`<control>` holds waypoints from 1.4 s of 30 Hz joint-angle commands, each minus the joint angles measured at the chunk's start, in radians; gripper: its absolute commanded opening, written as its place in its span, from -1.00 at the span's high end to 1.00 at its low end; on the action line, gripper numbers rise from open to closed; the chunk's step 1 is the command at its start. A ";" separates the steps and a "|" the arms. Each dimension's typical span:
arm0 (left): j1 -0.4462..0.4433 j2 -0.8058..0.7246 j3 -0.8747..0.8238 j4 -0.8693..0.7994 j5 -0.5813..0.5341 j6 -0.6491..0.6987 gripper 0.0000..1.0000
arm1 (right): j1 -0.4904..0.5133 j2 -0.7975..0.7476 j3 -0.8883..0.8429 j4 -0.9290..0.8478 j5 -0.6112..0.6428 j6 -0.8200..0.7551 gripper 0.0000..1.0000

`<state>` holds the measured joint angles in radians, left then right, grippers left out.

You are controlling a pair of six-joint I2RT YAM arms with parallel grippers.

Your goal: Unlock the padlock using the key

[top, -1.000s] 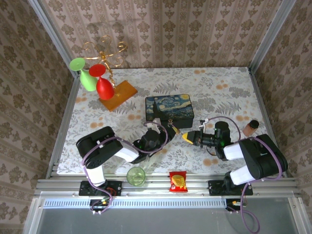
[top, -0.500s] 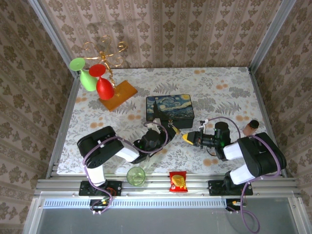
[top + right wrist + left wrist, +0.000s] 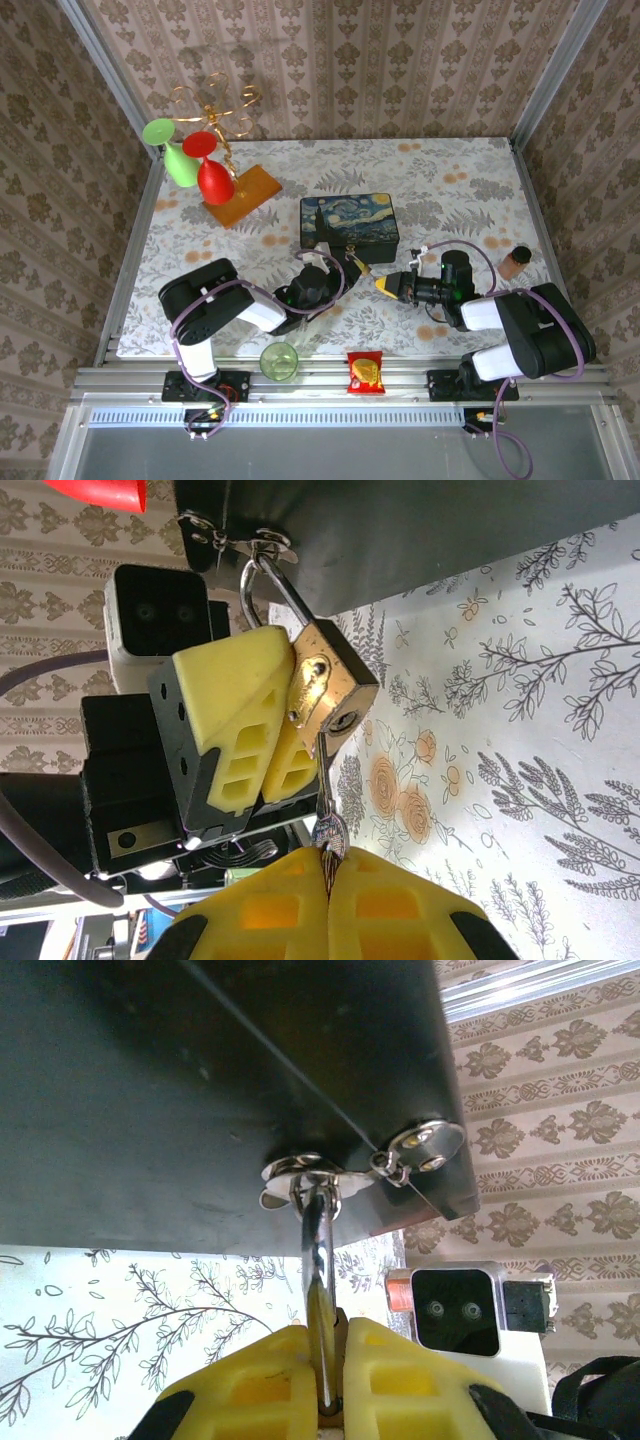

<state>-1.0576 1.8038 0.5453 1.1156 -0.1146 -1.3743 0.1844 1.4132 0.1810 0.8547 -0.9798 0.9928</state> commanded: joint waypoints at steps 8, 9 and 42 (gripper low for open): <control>0.000 0.014 0.044 0.101 0.016 -0.022 1.00 | -0.017 -0.014 -0.003 -0.046 0.002 -0.043 1.00; -0.002 0.016 0.048 0.101 0.018 -0.025 1.00 | -0.019 -0.014 -0.006 -0.039 0.003 -0.042 1.00; -0.014 0.048 0.043 0.166 0.006 -0.089 1.00 | -0.059 -0.014 -0.012 -0.024 0.017 -0.053 1.00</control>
<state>-1.0718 1.8584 0.5850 1.1816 -0.1028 -1.4555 0.1341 1.4300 0.1802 0.8459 -0.9726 0.9668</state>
